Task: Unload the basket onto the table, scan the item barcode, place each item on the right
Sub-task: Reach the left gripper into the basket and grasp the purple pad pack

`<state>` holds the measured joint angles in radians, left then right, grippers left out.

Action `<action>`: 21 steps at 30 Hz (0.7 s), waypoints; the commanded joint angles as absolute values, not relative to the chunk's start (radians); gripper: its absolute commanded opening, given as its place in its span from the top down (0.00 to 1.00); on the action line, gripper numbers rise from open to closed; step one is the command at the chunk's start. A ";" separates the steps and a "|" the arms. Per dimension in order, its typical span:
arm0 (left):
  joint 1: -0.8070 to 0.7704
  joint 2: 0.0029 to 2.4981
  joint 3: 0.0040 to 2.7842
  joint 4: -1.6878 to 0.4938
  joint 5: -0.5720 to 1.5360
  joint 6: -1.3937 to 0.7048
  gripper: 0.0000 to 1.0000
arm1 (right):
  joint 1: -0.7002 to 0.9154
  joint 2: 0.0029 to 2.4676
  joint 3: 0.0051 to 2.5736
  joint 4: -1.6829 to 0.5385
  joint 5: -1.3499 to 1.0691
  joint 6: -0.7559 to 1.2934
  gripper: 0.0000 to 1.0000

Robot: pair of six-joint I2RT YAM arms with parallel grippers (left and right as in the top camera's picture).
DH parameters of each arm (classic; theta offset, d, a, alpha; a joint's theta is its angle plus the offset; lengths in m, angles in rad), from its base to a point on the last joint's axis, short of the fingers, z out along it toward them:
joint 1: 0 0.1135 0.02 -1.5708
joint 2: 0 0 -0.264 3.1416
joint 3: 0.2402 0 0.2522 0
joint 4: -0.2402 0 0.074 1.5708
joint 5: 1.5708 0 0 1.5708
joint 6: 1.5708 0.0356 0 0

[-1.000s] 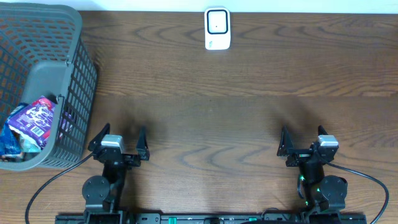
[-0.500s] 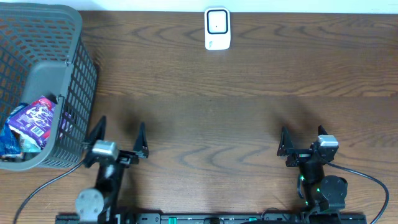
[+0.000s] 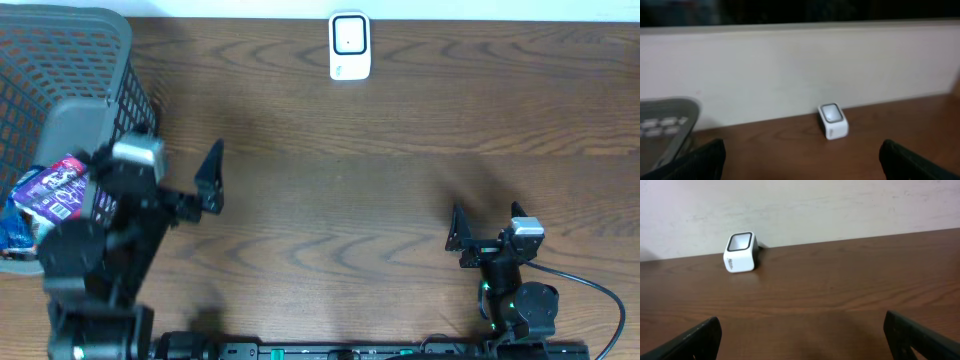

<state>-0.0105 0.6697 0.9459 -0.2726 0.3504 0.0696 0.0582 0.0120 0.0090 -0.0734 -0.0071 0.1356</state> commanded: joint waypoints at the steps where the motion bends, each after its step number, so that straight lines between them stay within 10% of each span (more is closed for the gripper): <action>1: -0.004 0.772 1.071 -0.283 0.384 0.145 0.03 | 0.054 0.006 0.006 -0.075 -0.009 0.122 0.01; 6: 0.097 1.010 1.436 -0.503 0.112 -0.033 0.02 | 0.054 0.006 0.006 -0.075 -0.009 0.122 0.01; 12: 0.309 1.363 1.957 -1.003 0.326 -0.133 0.02 | 0.054 0.006 0.006 -0.075 -0.009 0.122 0.01; 21: 0.599 1.550 2.003 -1.177 0.004 -0.555 0.02 | 0.054 0.006 0.006 -0.075 -0.009 0.122 0.01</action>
<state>0.5037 1.5074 1.9862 -1.1496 0.0925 -0.3573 0.0582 0.0116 0.0086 -0.0731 -0.0071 0.1352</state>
